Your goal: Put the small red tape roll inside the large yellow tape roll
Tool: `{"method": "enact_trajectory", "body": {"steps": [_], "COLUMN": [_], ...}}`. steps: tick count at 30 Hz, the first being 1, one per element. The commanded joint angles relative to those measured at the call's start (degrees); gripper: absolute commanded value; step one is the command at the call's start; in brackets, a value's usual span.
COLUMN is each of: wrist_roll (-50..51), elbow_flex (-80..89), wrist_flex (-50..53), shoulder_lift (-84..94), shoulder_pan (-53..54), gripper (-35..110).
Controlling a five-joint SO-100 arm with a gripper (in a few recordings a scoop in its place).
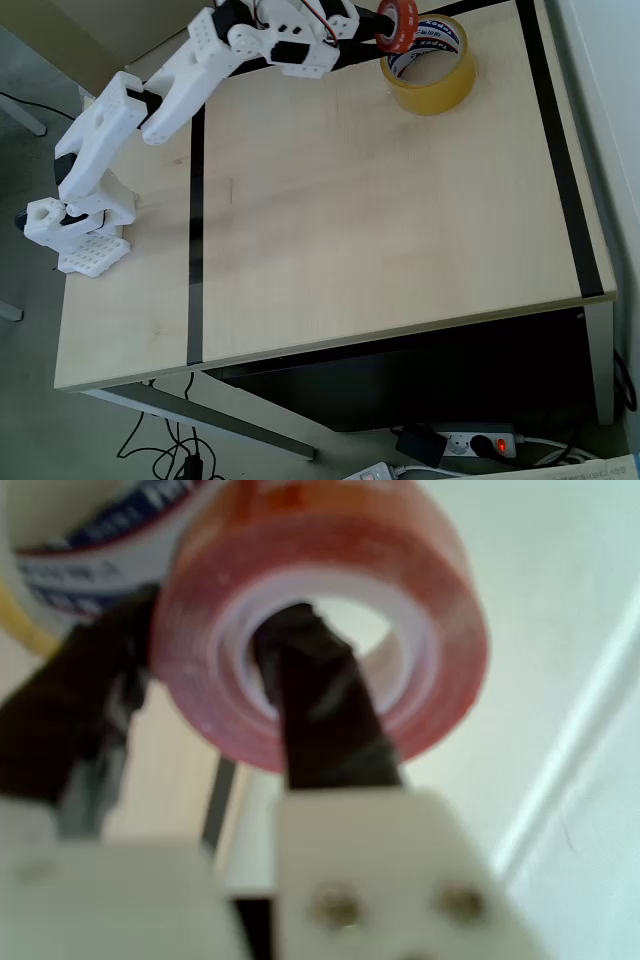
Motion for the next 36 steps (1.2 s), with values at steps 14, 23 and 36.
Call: {"method": "enact_trajectory", "body": {"steps": [14,23,36], "wrist_roll": [0.88,0.88,0.88], "elbow_flex": [-6.42,-9.14,-19.95], "wrist_flex": [-1.05,2.02,31.64], "shoulder_lift": [-0.79,-0.35,8.26], "shoulder_pan": [-1.32,-1.23,0.62], "gripper": [11,17,0]}}
